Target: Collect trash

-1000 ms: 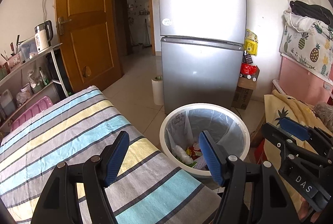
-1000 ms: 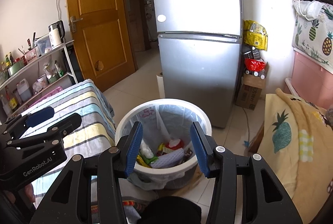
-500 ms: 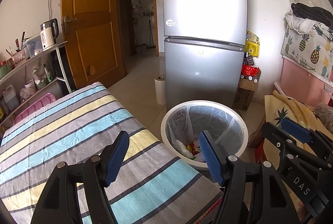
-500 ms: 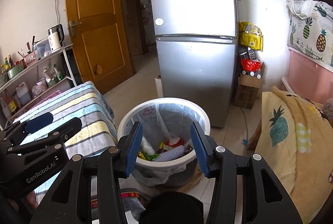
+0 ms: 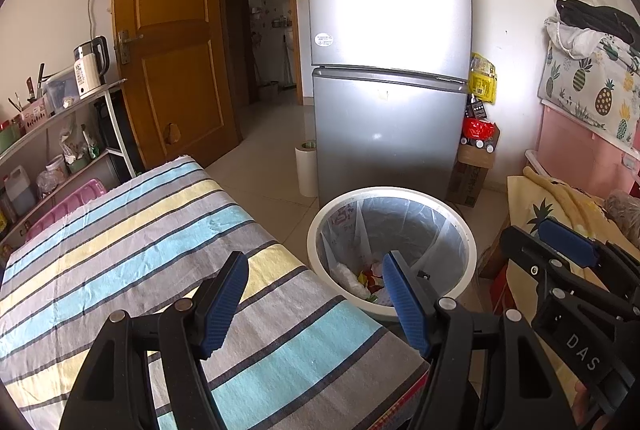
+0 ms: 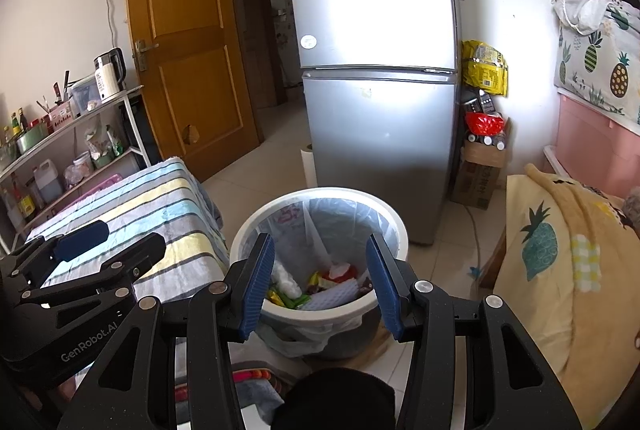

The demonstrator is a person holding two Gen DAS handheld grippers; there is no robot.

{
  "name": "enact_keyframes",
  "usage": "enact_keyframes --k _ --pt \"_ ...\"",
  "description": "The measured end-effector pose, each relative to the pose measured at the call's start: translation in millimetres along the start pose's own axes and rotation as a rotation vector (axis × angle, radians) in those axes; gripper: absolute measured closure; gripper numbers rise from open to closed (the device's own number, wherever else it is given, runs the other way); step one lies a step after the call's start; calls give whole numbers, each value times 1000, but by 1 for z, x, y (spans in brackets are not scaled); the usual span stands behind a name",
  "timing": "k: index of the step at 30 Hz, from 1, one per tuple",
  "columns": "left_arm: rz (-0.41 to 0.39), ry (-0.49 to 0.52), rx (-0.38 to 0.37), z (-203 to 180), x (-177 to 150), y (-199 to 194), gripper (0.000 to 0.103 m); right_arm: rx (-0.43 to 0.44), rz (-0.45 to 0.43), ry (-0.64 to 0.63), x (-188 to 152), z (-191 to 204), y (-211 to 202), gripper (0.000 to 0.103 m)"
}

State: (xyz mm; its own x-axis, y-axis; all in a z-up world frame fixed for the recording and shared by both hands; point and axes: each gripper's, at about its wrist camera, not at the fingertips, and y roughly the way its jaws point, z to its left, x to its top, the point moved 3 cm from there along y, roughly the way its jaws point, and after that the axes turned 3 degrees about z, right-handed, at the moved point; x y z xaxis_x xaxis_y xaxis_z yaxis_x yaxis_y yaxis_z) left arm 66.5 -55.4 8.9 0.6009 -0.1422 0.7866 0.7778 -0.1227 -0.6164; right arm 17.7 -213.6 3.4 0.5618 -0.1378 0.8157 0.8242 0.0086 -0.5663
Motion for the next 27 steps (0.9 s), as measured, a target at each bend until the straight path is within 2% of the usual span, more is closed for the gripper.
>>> enact_keyframes --k 27 --pt "8 -3 2 3 -4 4 34 2 3 4 0 1 1 54"
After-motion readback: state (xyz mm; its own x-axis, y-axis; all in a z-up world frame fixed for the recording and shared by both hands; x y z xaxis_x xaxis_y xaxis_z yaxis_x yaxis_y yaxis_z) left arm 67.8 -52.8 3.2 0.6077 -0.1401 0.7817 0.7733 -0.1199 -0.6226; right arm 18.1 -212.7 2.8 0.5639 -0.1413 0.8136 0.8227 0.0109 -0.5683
